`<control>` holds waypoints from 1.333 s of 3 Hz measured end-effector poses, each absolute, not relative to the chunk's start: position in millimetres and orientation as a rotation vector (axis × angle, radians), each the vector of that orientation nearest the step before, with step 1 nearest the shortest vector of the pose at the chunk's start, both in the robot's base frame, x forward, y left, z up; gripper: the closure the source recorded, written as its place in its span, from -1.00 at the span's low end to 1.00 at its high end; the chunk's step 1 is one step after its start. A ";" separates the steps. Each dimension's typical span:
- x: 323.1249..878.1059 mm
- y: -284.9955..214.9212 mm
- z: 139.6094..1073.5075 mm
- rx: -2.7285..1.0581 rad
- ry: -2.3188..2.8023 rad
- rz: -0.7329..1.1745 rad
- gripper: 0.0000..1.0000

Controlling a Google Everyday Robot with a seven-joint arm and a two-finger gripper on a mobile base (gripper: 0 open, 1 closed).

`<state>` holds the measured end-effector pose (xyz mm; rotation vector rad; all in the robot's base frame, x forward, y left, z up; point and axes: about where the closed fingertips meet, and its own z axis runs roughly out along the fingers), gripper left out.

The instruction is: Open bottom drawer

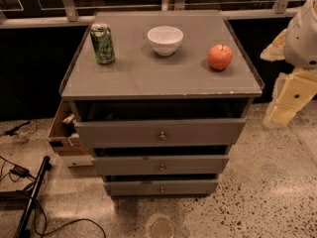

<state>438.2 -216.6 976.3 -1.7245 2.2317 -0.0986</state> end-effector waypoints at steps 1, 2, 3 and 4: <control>436.4 -209.9 953.7 -1.699 2.227 -0.057 -0.18; 419.1 -174.8 865.9 -1.618 2.198 0.166 0.44; 406.0 -150.0 766.7 -1.551 2.187 0.407 0.92; 408.2 -149.4 743.9 -1.517 2.198 0.401 1.00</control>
Offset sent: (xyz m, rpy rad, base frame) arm -0.0133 0.0722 -0.2251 0.3589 0.0472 -0.0522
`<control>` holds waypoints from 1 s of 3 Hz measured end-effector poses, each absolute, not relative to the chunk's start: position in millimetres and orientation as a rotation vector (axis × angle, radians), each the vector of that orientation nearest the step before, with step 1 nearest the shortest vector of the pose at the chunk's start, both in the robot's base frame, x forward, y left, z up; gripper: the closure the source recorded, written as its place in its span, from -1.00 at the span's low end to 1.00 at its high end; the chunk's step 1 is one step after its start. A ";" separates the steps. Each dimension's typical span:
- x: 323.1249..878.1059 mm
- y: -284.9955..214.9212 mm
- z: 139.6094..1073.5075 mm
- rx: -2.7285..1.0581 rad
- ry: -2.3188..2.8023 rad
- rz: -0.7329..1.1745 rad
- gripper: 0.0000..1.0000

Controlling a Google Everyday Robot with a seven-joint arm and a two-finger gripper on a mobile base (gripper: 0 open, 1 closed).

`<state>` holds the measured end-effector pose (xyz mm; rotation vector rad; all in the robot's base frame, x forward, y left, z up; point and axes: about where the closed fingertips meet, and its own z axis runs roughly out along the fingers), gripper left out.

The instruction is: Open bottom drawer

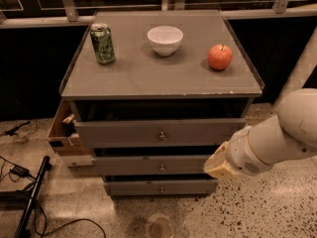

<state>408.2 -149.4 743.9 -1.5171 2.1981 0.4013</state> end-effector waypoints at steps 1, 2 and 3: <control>408.3 -149.6 742.6 -1.519 2.195 0.397 1.00; 409.3 -156.4 699.2 -1.550 2.147 0.348 1.00; 416.8 -169.4 613.9 -1.562 2.111 0.345 1.00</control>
Offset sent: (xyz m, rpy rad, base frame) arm 0.0044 -0.0211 -0.1312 -0.0401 -0.1491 0.0738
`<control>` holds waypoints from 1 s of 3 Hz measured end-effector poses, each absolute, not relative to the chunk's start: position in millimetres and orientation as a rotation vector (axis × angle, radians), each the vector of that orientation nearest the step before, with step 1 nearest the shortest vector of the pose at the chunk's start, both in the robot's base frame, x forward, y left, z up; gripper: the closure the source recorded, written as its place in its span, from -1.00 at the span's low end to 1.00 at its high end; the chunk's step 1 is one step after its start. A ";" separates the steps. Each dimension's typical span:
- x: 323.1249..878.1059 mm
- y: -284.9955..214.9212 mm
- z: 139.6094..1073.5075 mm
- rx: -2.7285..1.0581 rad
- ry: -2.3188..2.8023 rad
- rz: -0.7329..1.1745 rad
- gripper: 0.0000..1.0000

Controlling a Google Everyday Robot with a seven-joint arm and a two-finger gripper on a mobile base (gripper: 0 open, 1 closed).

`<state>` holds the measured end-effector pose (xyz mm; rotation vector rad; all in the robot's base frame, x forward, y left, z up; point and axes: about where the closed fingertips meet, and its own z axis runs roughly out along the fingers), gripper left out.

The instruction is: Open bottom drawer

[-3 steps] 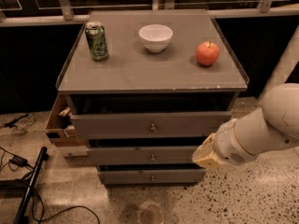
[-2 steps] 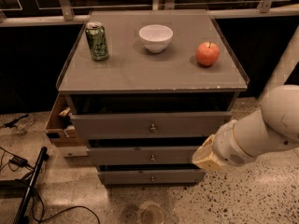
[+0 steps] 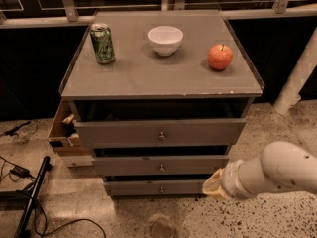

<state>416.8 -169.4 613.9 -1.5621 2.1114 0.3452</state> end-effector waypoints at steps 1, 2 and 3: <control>449.2 -190.0 521.0 -1.538 2.093 0.402 1.00; 457.3 -196.2 452.0 -1.499 2.121 0.510 1.00; 447.0 -187.8 424.9 -1.480 2.139 0.577 1.00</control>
Offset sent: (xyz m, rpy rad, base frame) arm 0.0461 -0.0336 -0.2592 0.1902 0.1815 -0.0308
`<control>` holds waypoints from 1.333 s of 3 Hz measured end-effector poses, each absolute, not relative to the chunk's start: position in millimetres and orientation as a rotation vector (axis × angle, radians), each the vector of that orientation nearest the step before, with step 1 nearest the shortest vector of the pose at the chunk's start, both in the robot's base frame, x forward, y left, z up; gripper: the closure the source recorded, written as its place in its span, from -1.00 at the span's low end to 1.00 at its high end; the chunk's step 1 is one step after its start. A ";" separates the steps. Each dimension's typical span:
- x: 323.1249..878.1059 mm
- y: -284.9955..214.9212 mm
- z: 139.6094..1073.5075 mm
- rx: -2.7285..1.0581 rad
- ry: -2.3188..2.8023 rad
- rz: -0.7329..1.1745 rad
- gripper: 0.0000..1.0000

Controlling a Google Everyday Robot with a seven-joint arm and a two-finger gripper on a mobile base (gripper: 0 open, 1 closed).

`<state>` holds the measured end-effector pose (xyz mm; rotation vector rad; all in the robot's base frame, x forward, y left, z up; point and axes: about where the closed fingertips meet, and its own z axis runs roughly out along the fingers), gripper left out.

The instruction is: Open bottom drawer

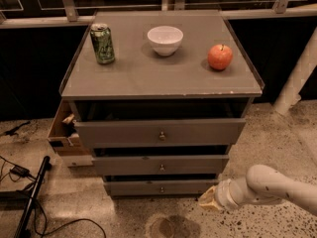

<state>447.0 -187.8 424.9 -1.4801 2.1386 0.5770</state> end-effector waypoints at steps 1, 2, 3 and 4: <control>452.6 -196.1 397.9 -1.498 2.119 0.570 1.00; 466.1 -198.2 338.2 -1.496 2.081 0.578 1.00; 476.9 -195.1 280.6 -1.485 2.037 0.597 1.00; 475.4 -192.7 270.1 -1.473 2.042 0.610 0.65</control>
Offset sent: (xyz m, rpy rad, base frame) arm 0.0353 -0.0101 -0.1958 0.0830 -0.0485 0.0256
